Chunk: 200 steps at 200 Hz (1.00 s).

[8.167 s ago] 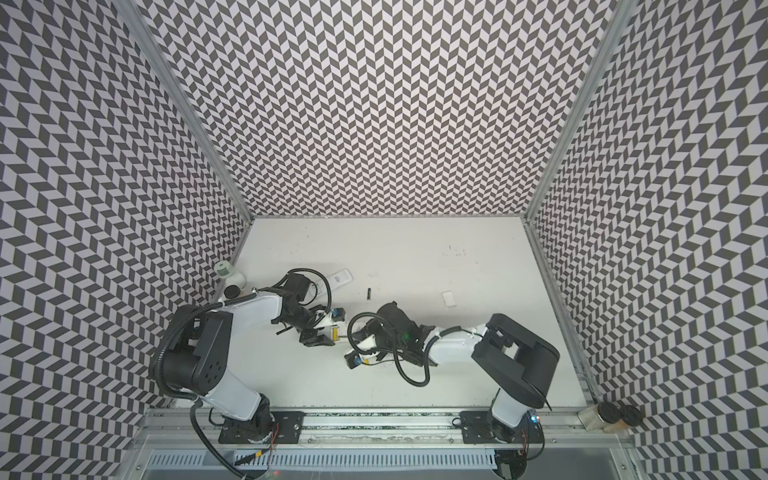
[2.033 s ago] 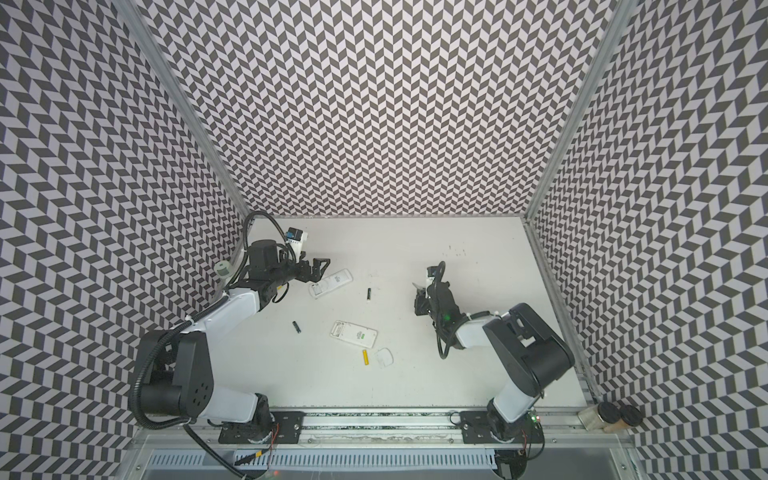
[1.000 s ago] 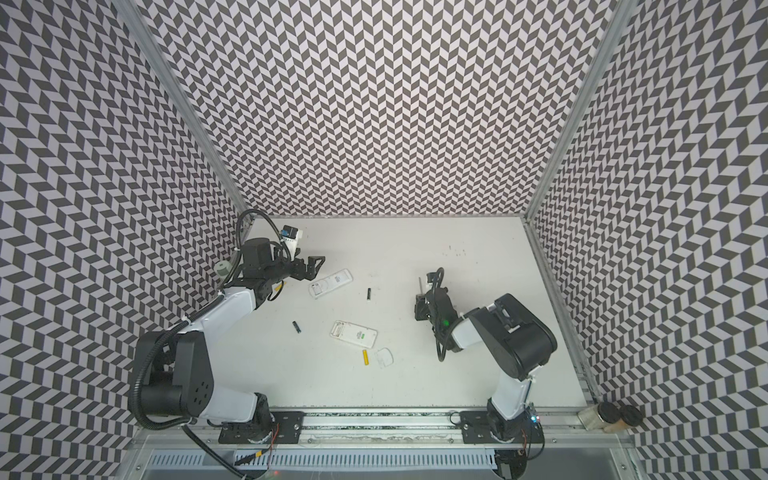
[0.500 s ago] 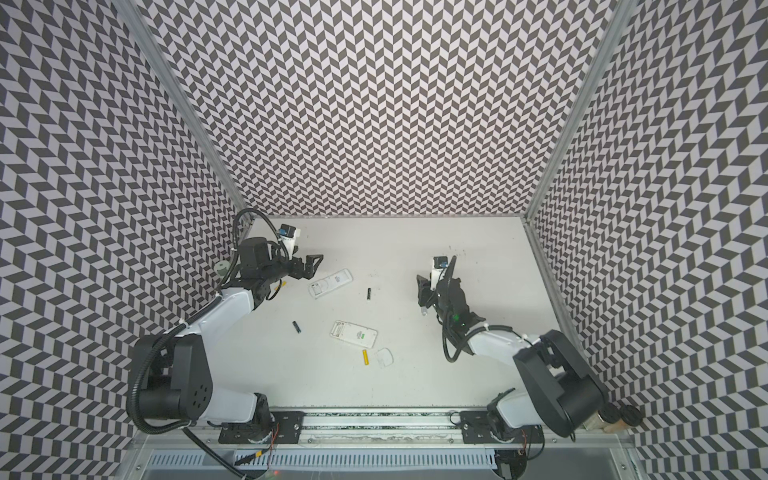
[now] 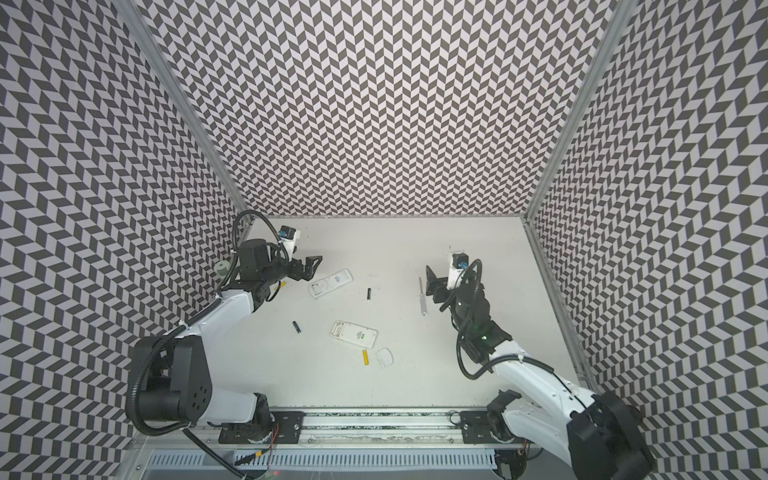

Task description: Unload the batteries from the remote control

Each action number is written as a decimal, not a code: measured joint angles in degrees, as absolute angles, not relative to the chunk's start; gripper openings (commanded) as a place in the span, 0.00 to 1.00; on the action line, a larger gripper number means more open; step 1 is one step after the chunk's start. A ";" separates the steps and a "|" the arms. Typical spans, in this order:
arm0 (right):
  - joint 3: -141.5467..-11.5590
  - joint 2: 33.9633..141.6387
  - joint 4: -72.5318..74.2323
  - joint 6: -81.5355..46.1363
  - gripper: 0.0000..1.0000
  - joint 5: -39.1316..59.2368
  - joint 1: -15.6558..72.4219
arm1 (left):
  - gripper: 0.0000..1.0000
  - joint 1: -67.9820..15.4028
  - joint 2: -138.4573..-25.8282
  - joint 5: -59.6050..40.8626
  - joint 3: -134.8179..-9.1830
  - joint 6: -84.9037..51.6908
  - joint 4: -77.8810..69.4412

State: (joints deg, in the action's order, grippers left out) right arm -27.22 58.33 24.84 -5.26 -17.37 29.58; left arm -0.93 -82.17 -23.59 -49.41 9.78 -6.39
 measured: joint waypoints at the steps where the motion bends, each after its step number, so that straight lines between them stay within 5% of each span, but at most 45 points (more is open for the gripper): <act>1: -27.18 58.26 24.86 -5.17 0.93 -17.39 29.58 | 1.00 -0.93 -82.15 -23.49 -49.41 9.89 -6.39; 200: -23.42 54.37 25.04 -4.12 0.99 -17.54 20.69 | 1.00 -0.93 -82.02 -19.94 -42.57 16.45 -16.34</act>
State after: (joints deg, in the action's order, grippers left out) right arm -23.42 54.37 25.04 -4.12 -17.54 20.69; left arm -0.93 -82.02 -19.94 -42.57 16.45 -16.34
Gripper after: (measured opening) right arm 0.993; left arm 0.997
